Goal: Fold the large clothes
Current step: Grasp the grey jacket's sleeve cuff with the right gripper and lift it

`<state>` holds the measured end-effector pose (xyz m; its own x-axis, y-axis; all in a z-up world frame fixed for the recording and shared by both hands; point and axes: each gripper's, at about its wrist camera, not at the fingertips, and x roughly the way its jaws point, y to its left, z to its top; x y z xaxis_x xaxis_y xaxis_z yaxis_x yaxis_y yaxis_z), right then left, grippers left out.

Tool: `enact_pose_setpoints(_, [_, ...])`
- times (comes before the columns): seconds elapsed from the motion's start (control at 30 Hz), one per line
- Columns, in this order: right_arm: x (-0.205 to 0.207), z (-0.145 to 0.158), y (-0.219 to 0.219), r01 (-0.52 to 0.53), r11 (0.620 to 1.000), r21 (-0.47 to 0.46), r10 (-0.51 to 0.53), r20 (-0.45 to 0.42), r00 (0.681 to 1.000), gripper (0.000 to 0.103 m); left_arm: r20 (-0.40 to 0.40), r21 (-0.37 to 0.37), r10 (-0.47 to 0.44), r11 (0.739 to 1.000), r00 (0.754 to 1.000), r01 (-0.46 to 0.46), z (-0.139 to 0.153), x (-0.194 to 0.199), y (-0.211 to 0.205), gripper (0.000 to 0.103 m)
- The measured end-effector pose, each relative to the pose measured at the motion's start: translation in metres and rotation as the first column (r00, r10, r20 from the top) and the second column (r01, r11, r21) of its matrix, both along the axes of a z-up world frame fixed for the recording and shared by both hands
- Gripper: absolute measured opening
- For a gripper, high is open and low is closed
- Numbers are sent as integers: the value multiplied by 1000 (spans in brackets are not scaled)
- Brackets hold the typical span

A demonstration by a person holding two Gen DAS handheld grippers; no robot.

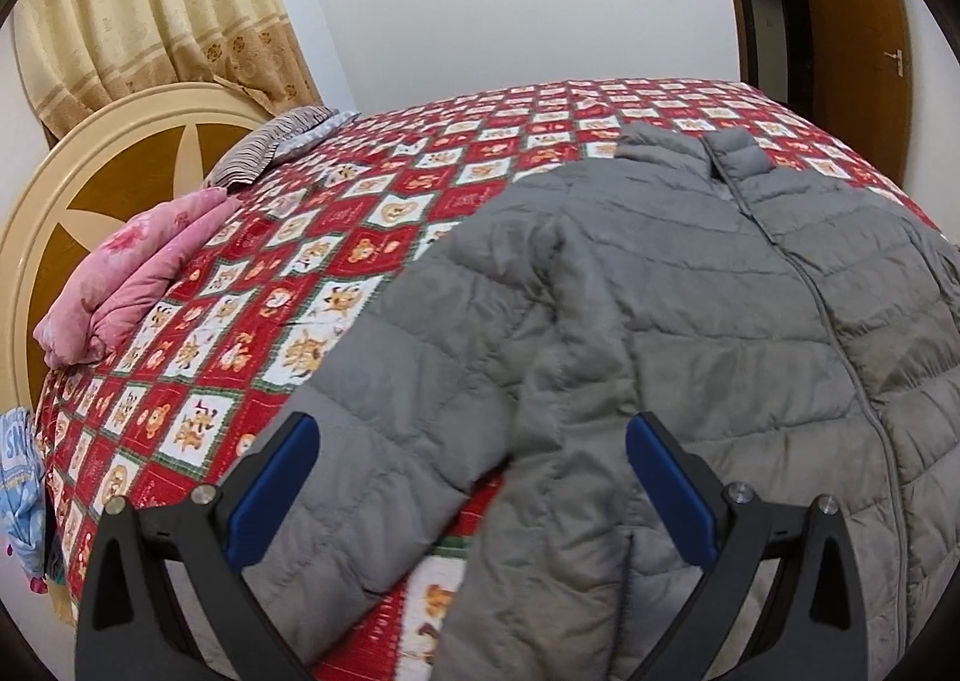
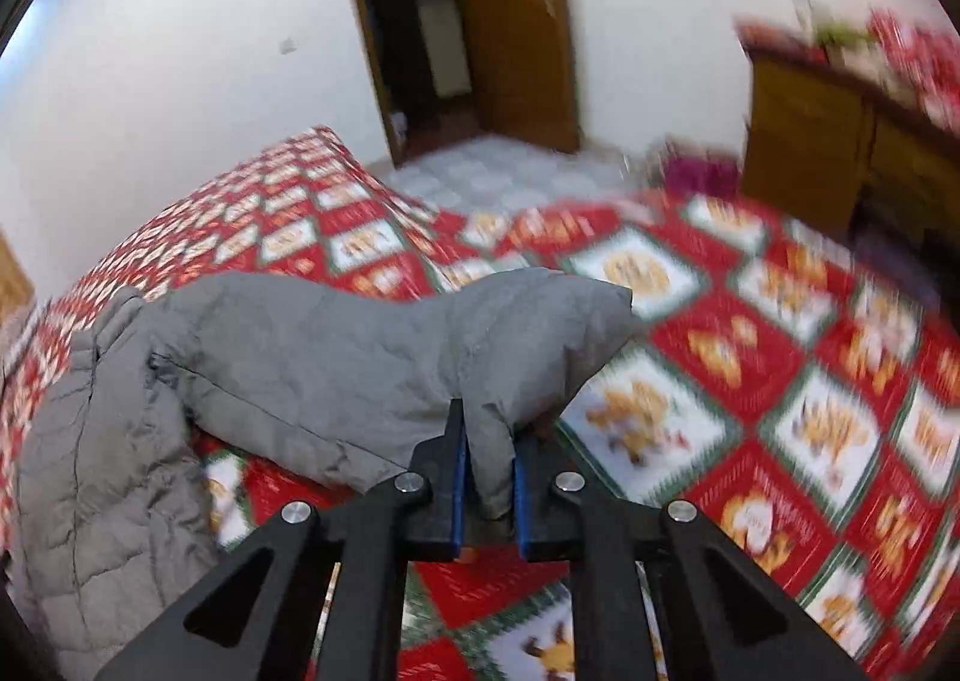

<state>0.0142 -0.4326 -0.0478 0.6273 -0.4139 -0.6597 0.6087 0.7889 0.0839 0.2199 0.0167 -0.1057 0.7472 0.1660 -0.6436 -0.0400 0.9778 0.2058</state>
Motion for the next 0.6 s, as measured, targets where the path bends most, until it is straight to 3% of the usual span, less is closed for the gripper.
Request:
enact_pose_setpoints(0.2, [36,45,82,-176,957,-230,187,29,982,10,10,-14,-5,1000,1000,5,5,-1,10,103])
enact_pose_setpoints(0.4, [72,66,190,-367,836,-407,405,7,914,9,-1,-32,3,999,1000,-3,2,-1,18,103])
enact_pose_setpoints(0.6, [104,55,275,-496,714,-493,545,-52,837,9,1,-38,10,999,1000,-10,3,-3,31,103])
